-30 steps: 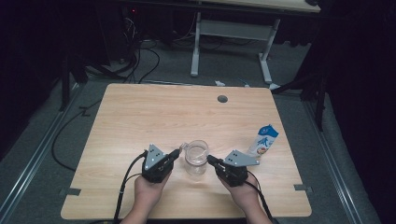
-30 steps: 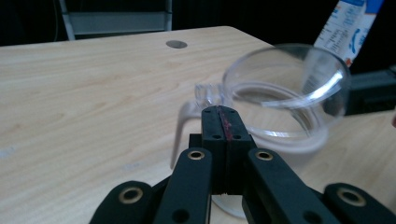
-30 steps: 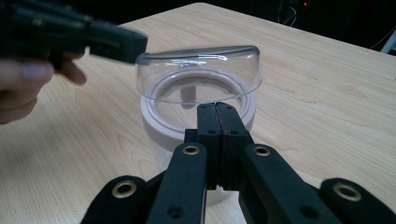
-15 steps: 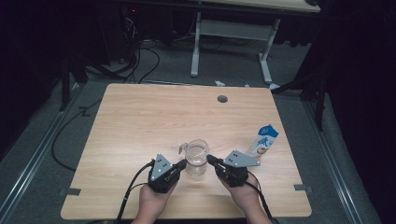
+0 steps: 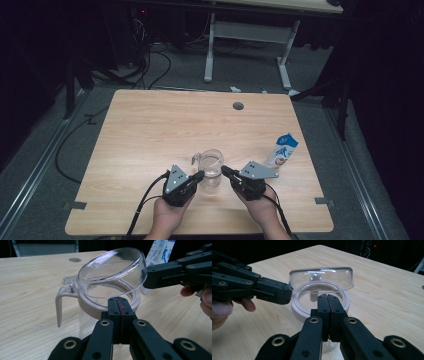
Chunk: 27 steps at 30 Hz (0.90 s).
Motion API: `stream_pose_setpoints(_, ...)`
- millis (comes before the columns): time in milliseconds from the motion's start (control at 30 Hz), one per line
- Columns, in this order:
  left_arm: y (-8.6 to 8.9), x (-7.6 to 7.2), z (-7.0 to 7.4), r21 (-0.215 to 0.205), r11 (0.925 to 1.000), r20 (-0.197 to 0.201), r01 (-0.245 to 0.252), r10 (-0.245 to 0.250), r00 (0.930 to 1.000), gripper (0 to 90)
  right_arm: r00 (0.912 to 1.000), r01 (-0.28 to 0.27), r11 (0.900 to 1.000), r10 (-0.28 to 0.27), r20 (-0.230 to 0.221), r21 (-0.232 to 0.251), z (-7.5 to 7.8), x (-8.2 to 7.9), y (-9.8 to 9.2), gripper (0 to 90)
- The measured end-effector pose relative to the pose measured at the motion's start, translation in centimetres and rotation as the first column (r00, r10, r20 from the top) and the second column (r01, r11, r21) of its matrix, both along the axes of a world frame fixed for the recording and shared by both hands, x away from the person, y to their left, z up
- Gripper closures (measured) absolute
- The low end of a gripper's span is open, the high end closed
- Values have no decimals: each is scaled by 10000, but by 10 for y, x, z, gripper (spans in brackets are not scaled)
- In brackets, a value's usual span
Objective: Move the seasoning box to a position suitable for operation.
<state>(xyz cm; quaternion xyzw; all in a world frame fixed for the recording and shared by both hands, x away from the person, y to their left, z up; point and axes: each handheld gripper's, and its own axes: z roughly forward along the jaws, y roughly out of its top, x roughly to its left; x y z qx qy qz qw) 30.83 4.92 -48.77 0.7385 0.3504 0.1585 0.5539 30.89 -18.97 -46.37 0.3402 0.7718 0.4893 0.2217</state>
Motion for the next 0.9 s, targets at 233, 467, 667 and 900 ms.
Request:
stream_pose_setpoints(233,1,0,1,-111,9999,57,-62,63,10000,900,10000,-5,10000,5,-89,-4,-5,4,3,889)
stream_pose_setpoints(467,1,1,2,-230,9997,66,-104,106,9999,900,10000,6,10000,-7,48,64,-5,6,4,889)
stream_pose_setpoints(667,4,2,5,-360,9991,136,-245,250,9996,900,10000,21,10000,-21,-53,55,-8,8,5,895)
stream_pose_setpoints(900,6,4,7,-537,9978,114,-378,385,9992,900,10000,-5,9999,5,-42,130,-9,8,4,900)
